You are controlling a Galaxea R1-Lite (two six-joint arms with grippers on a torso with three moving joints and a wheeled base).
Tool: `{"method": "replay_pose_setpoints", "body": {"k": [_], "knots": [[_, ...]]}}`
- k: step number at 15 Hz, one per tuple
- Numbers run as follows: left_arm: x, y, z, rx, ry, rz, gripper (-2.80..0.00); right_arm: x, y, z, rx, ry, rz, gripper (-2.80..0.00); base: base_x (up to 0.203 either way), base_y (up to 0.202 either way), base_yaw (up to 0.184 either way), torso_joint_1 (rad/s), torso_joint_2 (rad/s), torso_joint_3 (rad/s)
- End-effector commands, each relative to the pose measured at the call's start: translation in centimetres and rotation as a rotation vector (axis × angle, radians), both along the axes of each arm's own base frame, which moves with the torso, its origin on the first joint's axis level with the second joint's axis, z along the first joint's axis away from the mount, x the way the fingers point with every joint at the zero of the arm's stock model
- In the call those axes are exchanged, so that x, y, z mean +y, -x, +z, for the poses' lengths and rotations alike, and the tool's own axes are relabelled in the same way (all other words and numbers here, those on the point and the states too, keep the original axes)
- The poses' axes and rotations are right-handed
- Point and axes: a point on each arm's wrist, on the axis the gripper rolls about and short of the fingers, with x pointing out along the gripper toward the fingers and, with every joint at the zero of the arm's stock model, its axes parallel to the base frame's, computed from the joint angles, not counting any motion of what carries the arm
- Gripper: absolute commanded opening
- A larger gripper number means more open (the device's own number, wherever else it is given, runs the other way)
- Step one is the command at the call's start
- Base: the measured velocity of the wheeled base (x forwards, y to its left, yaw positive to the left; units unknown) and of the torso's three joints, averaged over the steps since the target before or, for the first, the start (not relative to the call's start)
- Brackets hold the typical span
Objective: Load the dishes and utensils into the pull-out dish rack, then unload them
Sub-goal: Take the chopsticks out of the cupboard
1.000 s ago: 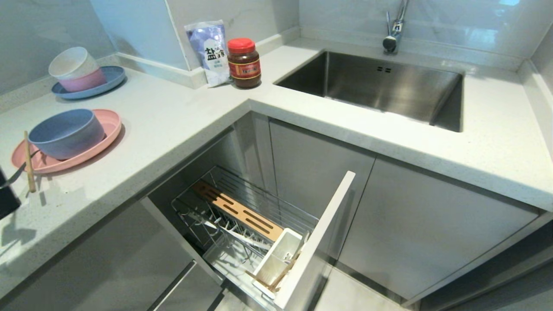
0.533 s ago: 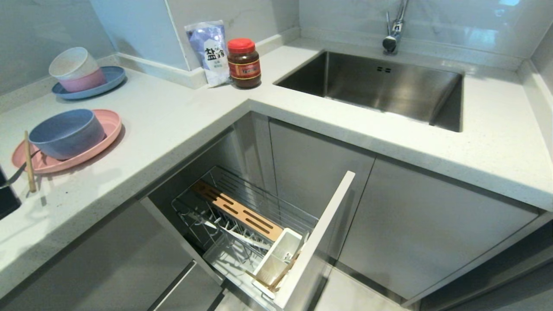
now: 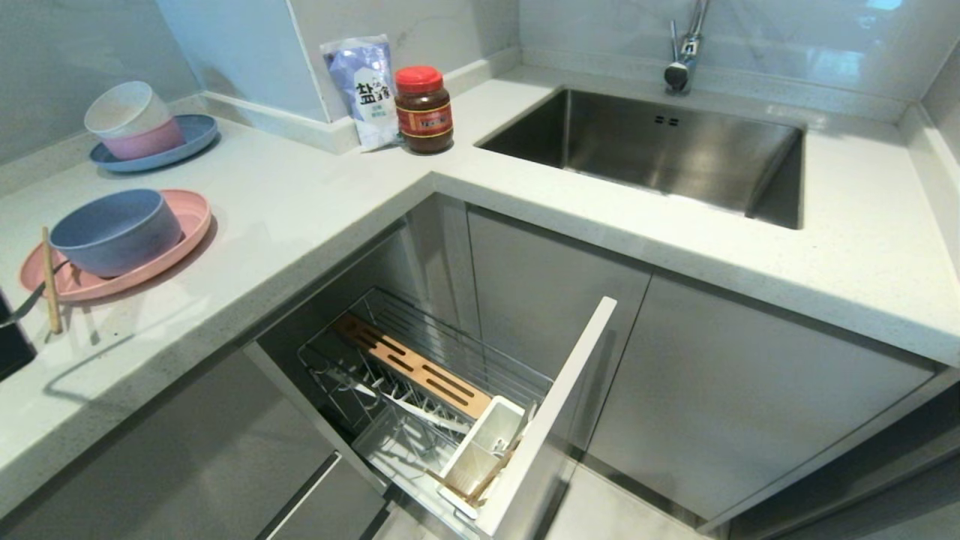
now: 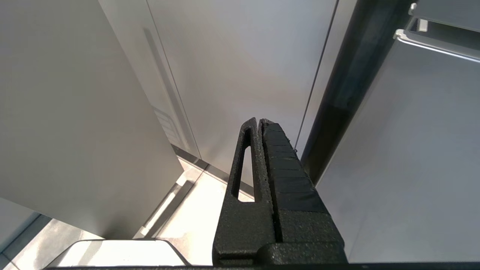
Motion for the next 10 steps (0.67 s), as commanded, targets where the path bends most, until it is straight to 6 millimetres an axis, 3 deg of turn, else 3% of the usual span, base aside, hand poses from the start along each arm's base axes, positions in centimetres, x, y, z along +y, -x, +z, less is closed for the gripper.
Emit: {"method": "replay_pose_setpoints", "body": {"k": [1, 3, 10], "knots": [[-3.7, -3.5, -3.6, 0.259, -0.051, -0.114, -2.80, 0.0, 0.0, 0.0, -0.004, 0.000, 0.000, -2.80, 0.000, 0.000, 0.000, 0.000, 0.00, 0.000], [-5.8, -3.9, -5.6, 0.424, -0.098, -0.179, -2.80, 0.0, 0.0, 0.0, -0.002, 0.000, 0.000, -2.80, 0.000, 0.000, 0.000, 0.000, 0.00, 0.000], [-10.3, -4.3, -11.0, 0.938, -0.279, -0.344, -2.80, 0.0, 0.0, 0.0, -0.004, 0.000, 0.000, -2.80, 0.000, 0.000, 0.000, 0.000, 0.00, 0.000]]}}
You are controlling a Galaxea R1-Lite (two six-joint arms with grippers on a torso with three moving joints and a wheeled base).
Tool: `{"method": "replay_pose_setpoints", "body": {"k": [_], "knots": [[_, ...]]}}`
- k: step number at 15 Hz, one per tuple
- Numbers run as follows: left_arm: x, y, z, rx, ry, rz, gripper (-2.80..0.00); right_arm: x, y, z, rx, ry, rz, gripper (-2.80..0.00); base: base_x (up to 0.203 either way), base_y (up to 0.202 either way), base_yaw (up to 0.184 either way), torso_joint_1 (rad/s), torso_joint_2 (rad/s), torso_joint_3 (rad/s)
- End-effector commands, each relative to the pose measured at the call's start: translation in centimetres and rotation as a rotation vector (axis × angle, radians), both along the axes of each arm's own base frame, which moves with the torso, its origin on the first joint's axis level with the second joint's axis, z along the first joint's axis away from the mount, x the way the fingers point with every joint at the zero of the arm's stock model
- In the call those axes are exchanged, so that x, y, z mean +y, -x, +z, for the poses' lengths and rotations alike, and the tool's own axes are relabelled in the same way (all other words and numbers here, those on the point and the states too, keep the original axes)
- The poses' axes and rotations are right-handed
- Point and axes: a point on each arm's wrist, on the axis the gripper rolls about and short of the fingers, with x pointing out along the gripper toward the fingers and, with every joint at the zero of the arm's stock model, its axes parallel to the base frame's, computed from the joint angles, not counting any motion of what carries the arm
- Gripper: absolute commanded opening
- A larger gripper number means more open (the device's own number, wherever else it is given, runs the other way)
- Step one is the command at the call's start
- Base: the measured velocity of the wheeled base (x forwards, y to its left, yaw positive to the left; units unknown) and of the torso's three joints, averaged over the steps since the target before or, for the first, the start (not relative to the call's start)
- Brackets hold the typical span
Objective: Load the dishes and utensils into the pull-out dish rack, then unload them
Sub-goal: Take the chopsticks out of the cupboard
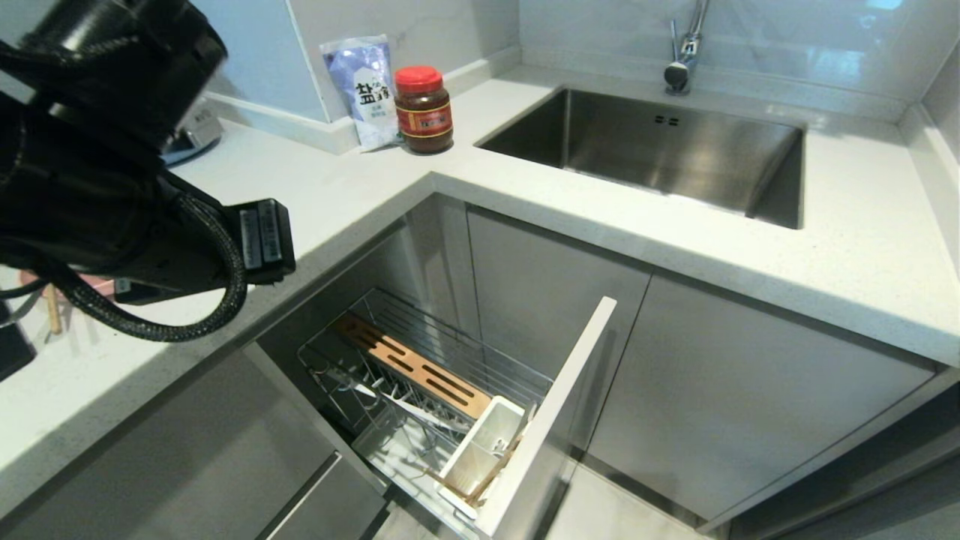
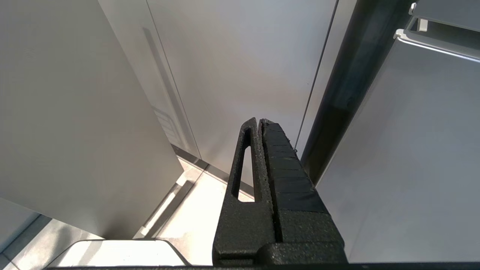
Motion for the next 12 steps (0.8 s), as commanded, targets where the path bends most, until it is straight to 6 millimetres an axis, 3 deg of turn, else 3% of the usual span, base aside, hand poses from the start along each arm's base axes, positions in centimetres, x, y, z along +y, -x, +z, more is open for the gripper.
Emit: {"method": "replay_pose_setpoints", "body": {"k": [1, 9, 12], "knots": [[-2.3, -0.7, -2.1, 0.219, -0.037, -0.094, -2.80, 0.0, 0.0, 0.0, -0.004, 0.000, 0.001, -2.80, 0.000, 0.000, 0.000, 0.000, 0.00, 0.000], [-6.0, -4.4, -6.9, 0.577, 0.081, -0.245, -2.80, 0.0, 0.0, 0.0, -0.003, 0.000, 0.001, -2.80, 0.000, 0.000, 0.000, 0.000, 0.00, 0.000], [-6.8, -6.3, -10.2, 0.725, 0.080, -0.233, -2.80, 0.0, 0.0, 0.0, -0.003, 0.000, 0.000, -2.80, 0.000, 0.000, 0.000, 0.000, 0.00, 0.000]]}}
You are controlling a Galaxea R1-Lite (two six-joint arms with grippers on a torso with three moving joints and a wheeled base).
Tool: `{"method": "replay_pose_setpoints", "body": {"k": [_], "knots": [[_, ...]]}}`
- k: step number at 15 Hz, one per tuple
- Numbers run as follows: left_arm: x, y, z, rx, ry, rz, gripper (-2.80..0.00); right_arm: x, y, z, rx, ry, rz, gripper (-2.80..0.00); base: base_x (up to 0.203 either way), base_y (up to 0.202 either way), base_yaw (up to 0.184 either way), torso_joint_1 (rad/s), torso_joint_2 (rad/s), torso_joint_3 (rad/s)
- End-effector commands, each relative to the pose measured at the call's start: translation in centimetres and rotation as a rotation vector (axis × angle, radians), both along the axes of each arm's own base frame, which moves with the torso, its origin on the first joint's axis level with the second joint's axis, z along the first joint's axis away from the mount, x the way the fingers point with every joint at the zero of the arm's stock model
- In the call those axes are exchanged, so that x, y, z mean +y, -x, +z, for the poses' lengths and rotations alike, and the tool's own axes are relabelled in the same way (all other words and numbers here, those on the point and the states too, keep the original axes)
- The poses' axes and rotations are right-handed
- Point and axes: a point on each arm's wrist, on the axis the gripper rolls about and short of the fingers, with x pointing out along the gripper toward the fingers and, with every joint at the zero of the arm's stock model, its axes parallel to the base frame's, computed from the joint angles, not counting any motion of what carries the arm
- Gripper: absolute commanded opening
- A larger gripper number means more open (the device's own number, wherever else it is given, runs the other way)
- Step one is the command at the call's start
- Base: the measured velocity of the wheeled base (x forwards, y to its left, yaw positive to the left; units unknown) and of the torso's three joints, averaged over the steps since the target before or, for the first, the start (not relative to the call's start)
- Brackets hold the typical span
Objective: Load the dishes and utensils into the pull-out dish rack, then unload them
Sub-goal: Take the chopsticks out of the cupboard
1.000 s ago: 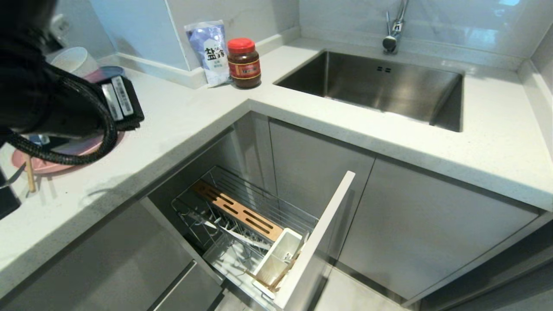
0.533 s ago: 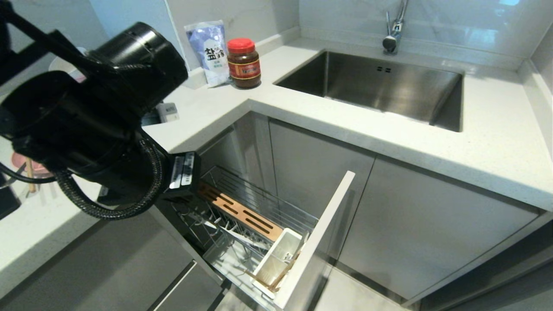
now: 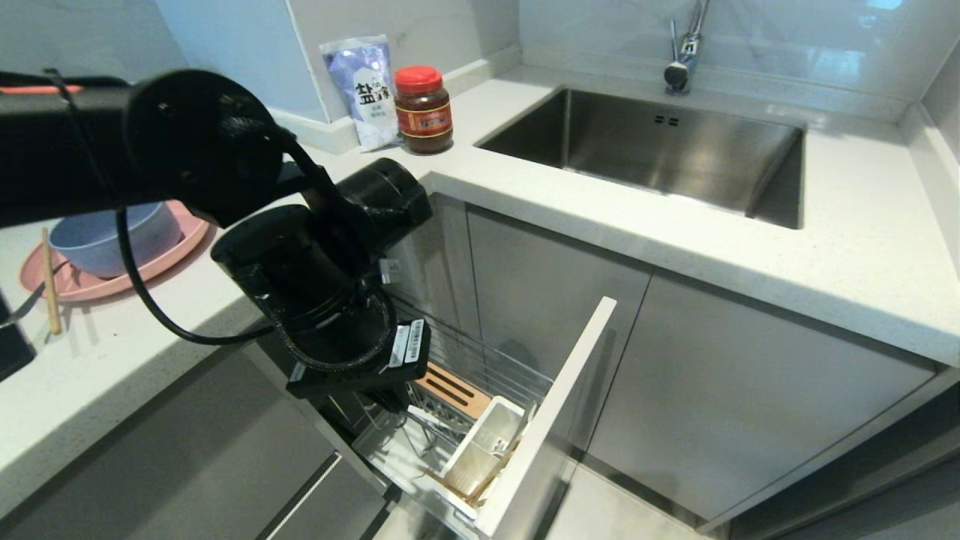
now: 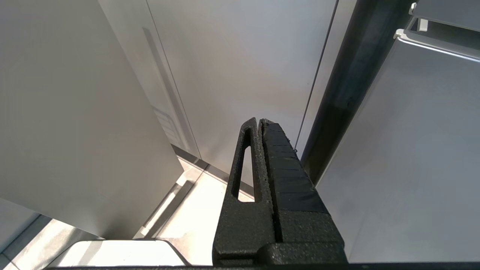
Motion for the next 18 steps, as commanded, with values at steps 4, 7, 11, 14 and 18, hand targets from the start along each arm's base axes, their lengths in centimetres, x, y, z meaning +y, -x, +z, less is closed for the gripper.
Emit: {"method": "replay_pose_setpoints", "body": {"k": [4, 7, 11, 14, 18], "knots": [[-1.1, -3.3, -5.6, 0.247, -0.010, -0.055, 0.00, 0.0, 0.0, 0.0, -0.003, 0.000, -0.001, -2.80, 0.000, 0.000, 0.000, 0.000, 0.00, 0.000], [-1.6, -4.6, -7.7, 0.299, -0.039, -0.047, 0.00, 0.0, 0.0, -0.1, -0.002, 0.000, 0.001, -2.80, 0.000, 0.000, 0.000, 0.000, 0.00, 0.000], [-2.3, -6.2, -10.8, 0.367, -0.081, -0.029, 0.00, 0.0, 0.0, 0.0, -0.003, 0.000, -0.001, -2.80, 0.000, 0.000, 0.000, 0.000, 0.00, 0.000], [-2.3, -7.4, -12.7, 0.418, -0.122, -0.009, 0.00, 0.0, 0.0, -0.1, -0.003, 0.000, 0.001, -2.80, 0.000, 0.000, 0.000, 0.000, 0.00, 0.000], [-2.1, -8.3, -14.3, 0.455, -0.168, 0.013, 0.00, 0.0, 0.0, 0.0, -0.003, 0.000, 0.000, -2.80, 0.000, 0.000, 0.000, 0.000, 0.00, 0.000]]}}
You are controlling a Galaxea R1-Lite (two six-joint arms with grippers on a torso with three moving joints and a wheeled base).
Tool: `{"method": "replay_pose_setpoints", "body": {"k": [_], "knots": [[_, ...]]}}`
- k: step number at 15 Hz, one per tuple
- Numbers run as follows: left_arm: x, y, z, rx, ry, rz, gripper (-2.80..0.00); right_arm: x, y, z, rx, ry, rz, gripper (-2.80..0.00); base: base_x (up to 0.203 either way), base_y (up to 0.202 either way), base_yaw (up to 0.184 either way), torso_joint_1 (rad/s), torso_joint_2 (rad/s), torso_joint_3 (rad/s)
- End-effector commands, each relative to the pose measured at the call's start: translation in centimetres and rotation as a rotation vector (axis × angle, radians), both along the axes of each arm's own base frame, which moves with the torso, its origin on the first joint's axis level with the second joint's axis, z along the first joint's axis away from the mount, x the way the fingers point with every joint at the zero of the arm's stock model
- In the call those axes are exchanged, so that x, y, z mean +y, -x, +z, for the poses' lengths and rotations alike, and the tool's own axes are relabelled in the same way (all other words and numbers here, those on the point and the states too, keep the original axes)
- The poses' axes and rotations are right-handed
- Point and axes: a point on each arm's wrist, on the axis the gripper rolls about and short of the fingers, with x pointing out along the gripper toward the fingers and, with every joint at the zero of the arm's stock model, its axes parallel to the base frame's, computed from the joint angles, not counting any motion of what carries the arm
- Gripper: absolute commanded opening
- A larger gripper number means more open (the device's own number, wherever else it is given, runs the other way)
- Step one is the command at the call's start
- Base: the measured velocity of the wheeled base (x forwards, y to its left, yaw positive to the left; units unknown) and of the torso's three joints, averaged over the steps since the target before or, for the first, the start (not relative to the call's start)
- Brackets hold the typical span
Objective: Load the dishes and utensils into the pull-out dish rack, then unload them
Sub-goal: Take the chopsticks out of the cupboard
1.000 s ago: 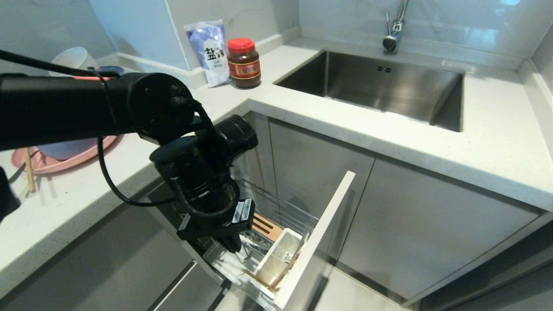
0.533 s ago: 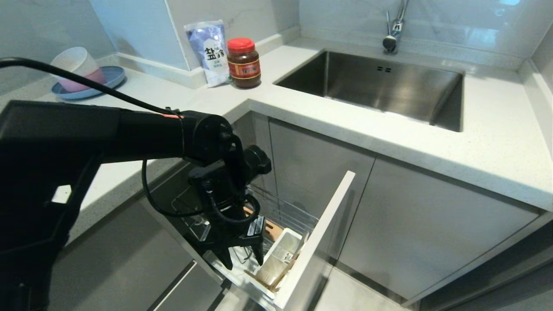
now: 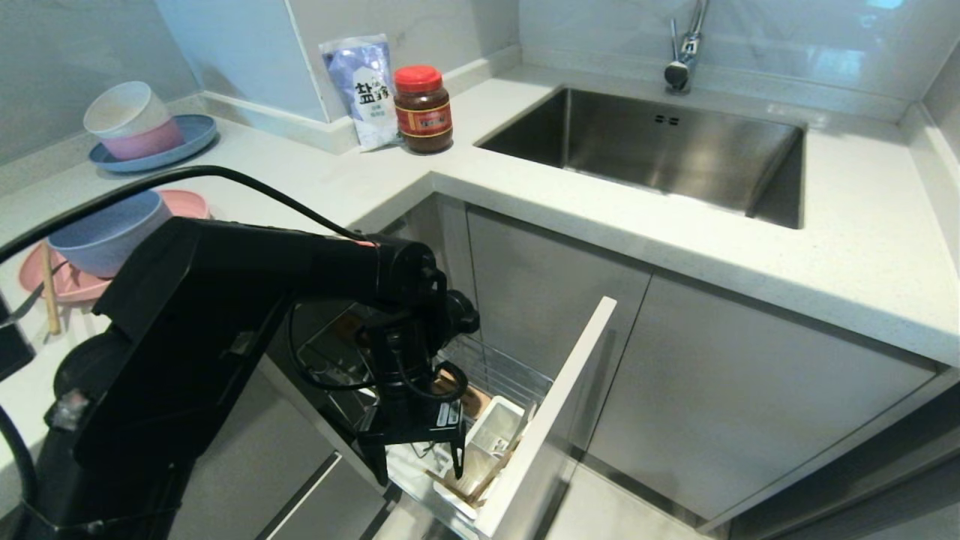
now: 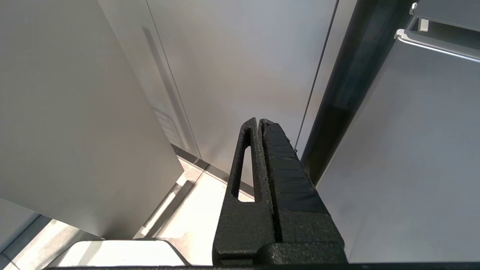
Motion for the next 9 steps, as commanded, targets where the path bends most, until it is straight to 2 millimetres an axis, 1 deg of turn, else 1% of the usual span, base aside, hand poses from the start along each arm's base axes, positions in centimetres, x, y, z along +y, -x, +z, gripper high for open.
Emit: {"method": "replay_pose_setpoints", "body": {"k": [1, 6, 9], "knots": [[0.0, -0.6, -1.5, 0.037, -0.030, 0.012, 0.00, 0.0, 0.0, 0.0, -0.003, 0.000, 0.000, -2.80, 0.000, 0.000, 0.000, 0.000, 0.00, 0.000], [0.1, -0.3, -2.3, 0.112, -0.070, -0.024, 0.00, 0.0, 0.0, -0.1, -0.002, 0.000, 0.000, -2.80, 0.000, 0.000, 0.000, 0.000, 0.00, 0.000], [0.0, -0.4, -2.7, 0.123, -0.077, -0.024, 0.00, 0.0, 0.0, -0.1, -0.003, 0.000, 0.001, -2.80, 0.000, 0.000, 0.000, 0.000, 0.00, 0.000]]}}
